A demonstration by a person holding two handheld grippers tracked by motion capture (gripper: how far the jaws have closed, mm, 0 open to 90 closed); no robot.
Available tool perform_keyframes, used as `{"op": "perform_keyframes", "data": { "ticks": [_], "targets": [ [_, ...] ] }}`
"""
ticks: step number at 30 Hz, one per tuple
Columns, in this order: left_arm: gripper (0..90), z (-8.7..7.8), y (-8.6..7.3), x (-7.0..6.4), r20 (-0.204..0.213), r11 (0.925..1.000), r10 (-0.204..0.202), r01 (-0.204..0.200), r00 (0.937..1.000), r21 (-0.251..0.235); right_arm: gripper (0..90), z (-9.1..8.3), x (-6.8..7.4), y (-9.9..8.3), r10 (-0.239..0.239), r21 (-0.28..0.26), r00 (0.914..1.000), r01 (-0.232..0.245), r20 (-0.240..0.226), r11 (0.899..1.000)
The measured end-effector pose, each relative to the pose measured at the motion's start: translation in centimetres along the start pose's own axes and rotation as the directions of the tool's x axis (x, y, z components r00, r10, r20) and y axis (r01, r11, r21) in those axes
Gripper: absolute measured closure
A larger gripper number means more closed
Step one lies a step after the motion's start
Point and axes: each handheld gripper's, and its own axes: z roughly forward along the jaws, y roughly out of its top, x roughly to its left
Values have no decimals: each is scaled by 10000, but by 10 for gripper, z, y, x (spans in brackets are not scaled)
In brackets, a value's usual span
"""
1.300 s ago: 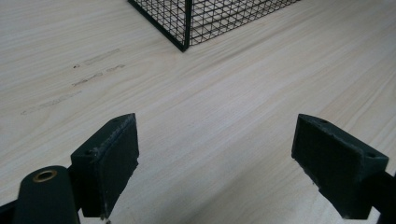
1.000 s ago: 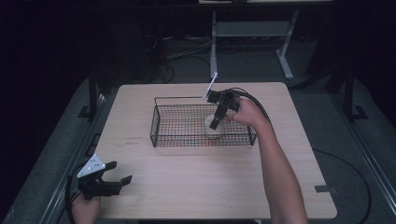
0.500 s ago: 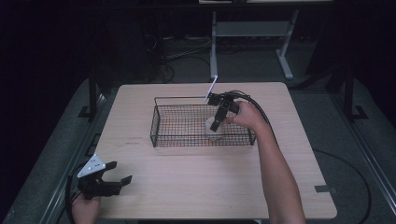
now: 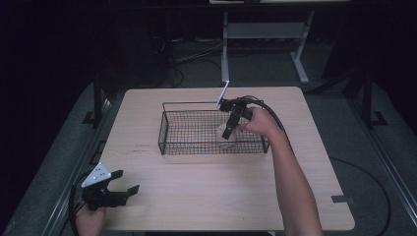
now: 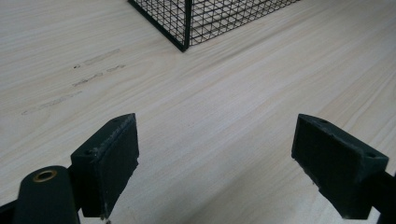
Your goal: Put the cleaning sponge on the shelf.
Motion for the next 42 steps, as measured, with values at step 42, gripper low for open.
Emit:
{"op": "perform_keyframes", "data": {
  "ticks": [42],
  "targets": [
    [137, 7, 4, -4, 69, 9999, 55, -56, 10000, 114, 207, -40, 15, -30, 3, -678, 9999, 4, 103, 9977]
  ]
}}
